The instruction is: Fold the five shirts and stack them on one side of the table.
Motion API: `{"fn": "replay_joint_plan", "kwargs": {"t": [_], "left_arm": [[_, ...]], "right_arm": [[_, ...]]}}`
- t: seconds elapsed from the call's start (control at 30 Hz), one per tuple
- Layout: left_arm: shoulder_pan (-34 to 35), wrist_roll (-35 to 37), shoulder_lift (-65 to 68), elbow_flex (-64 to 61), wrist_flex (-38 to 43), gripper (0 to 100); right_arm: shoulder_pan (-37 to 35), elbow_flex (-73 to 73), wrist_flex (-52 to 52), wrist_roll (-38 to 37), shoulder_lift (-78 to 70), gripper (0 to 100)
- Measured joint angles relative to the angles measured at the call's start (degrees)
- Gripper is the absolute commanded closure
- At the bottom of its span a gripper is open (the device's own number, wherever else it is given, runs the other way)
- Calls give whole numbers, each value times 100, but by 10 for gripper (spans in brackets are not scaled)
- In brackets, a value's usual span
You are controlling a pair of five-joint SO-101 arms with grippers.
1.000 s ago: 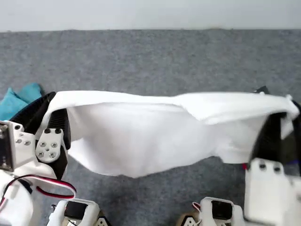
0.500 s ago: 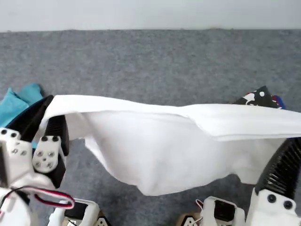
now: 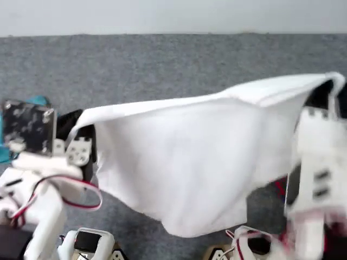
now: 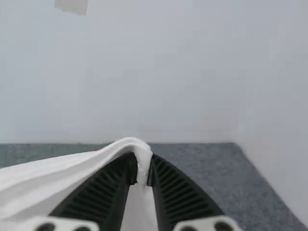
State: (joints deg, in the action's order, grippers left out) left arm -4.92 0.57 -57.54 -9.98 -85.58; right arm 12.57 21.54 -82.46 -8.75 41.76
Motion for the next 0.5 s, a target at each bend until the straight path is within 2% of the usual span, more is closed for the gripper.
{"fn": "replay_joint_plan", "kwargs": {"t": [0.13, 0.3, 0.5], "left_arm": [[18, 0, 44, -949, 976, 987], [571, 0, 149, -2075, 2629, 987], [888, 0, 1178, -2848, 4651, 987]], "right_arm": [[-431, -589, 571, 0, -853, 989], [-949, -791, 1451, 0, -1996, 989], [-1187, -800, 2699, -9, -3578, 989]]}}
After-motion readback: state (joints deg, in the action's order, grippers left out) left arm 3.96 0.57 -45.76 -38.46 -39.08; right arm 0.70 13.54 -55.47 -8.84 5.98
